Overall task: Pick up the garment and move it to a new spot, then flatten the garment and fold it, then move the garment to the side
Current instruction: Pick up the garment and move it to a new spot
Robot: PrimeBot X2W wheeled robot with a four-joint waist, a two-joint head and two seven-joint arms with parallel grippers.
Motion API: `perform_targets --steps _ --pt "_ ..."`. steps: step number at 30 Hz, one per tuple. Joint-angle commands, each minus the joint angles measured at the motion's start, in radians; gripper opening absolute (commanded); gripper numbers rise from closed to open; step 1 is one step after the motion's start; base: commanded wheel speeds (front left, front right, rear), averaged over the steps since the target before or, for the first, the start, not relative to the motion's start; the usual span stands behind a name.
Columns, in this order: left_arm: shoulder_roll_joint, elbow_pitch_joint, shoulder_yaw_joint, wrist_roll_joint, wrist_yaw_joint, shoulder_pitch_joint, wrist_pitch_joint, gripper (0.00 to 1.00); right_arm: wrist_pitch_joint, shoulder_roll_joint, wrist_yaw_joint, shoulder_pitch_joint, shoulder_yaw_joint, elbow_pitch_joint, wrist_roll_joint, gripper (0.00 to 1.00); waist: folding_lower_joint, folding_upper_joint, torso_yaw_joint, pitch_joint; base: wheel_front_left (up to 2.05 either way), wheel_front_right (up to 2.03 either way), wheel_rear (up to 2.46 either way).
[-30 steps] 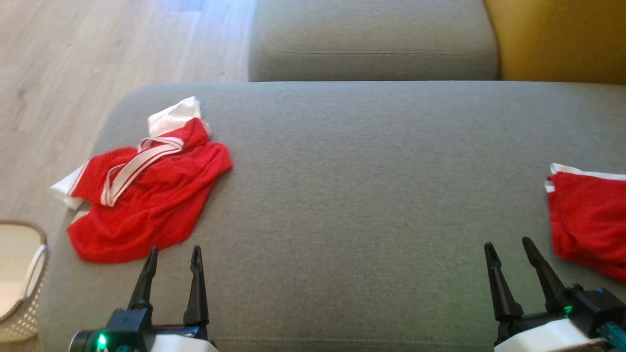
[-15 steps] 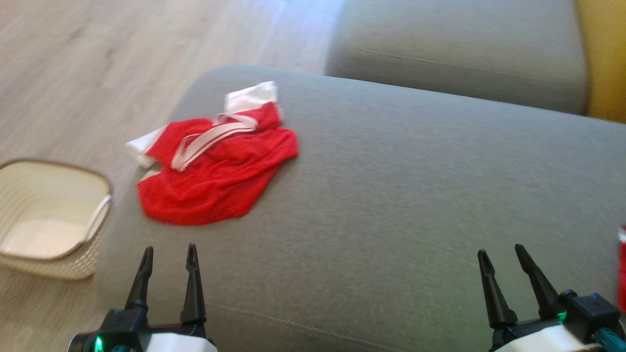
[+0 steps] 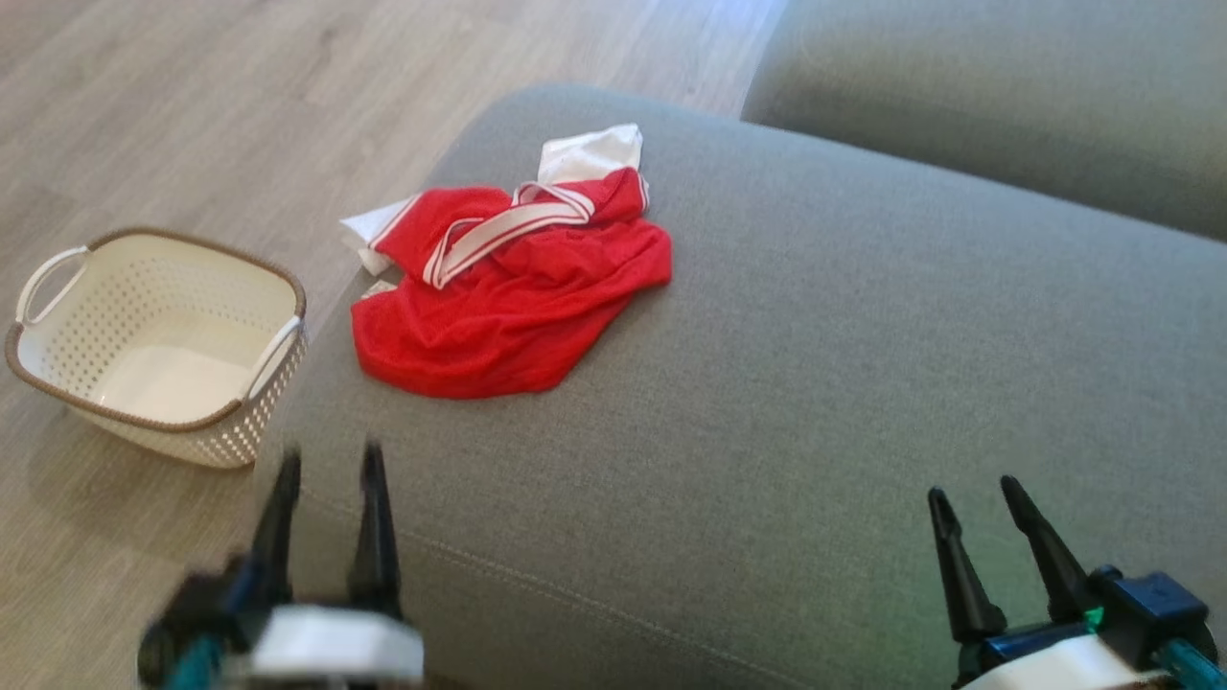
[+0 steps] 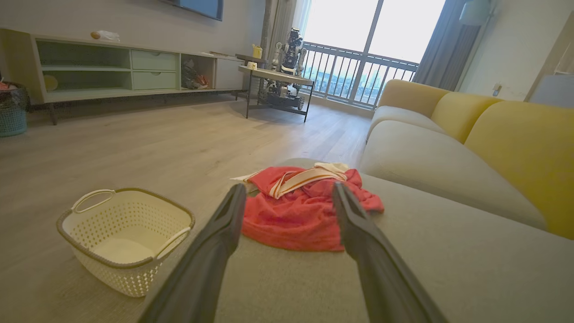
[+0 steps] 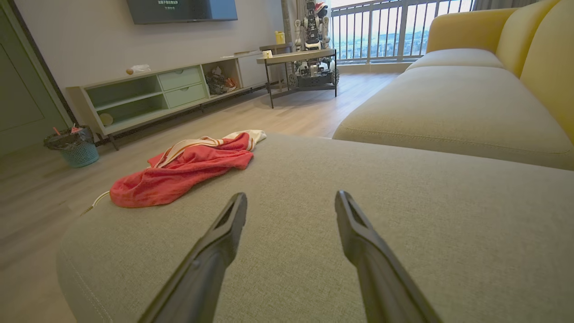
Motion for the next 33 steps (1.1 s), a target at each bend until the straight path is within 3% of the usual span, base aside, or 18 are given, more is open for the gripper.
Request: perform_targets --steps 1,7,14,21,26,33 --pt "-0.006 -0.020 0.043 -0.015 -0.013 -0.130 -0.004 1.00 -0.010 -0.012 0.000 -0.042 0.030 -0.031 -0.011 1.00 -0.0001 0.0000 -0.009 0.025 0.00 0.00 0.00" --pt "0.048 0.114 0.100 -0.088 -0.060 -0.478 0.141 1.00 -0.010 -0.012 0.000 -0.097 0.048 -0.032 -0.043 1.00 -0.0001 0.0000 -0.073 0.117 0.00 0.00 0.00" --pt "0.133 0.447 0.156 -0.196 -0.111 -0.895 0.404 1.00 -0.010 -0.012 0.000 -0.188 0.052 -0.052 -0.099 1.00 -0.0001 0.0000 -0.166 0.257 0.00 0.00 0.00" --pt "0.162 0.772 0.177 -0.268 -0.097 -1.151 0.651 1.00 -0.010 -0.012 0.000 -0.241 0.045 -0.088 -0.147 1.00 -0.0001 0.0000 -0.251 0.369 0.00 0.00 0.00" --pt "0.196 0.940 0.171 -0.252 -0.066 -1.239 0.675 1.00 -0.010 -0.012 0.000 -0.267 0.056 -0.105 -0.161 1.00 -0.0001 0.0000 -0.295 0.434 0.00 0.00 0.00" --pt "0.201 1.106 0.164 -0.256 -0.074 -1.288 0.670 1.00 -0.010 -0.012 0.000 -0.287 0.049 -0.127 -0.175 1.00 -0.0001 0.0000 -0.318 0.495 0.00 0.00 0.00"
